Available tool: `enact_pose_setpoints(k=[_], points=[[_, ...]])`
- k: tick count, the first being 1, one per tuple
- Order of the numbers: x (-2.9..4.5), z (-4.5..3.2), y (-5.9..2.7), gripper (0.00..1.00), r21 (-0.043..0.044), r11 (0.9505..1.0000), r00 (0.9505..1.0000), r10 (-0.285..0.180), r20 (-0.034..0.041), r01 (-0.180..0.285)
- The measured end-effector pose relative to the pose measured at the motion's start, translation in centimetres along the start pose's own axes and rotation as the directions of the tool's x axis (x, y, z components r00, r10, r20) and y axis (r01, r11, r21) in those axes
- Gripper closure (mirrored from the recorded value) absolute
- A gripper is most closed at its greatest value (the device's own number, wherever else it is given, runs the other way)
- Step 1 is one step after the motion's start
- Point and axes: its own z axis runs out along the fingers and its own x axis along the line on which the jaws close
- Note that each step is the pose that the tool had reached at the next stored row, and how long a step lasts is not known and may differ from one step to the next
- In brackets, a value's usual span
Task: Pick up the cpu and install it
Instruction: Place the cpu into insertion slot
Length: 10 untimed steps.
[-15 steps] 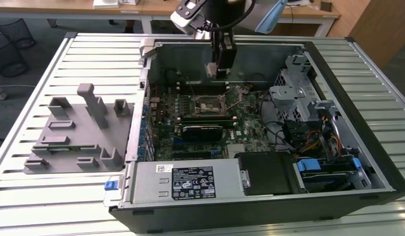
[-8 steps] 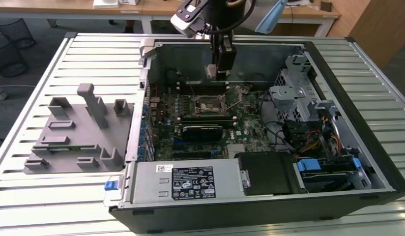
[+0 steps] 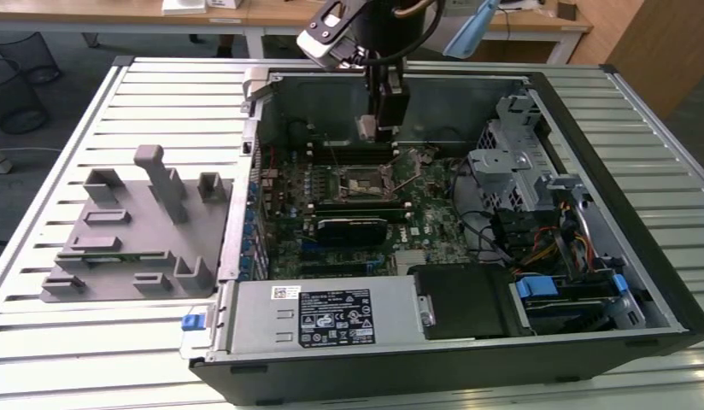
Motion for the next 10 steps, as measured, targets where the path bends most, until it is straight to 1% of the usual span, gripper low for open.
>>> enact_pose_setpoints(k=[10], points=[[0.01,0.72,-0.05,0.46,0.0,1.0,1.0,0.0,0.0,0.0]])
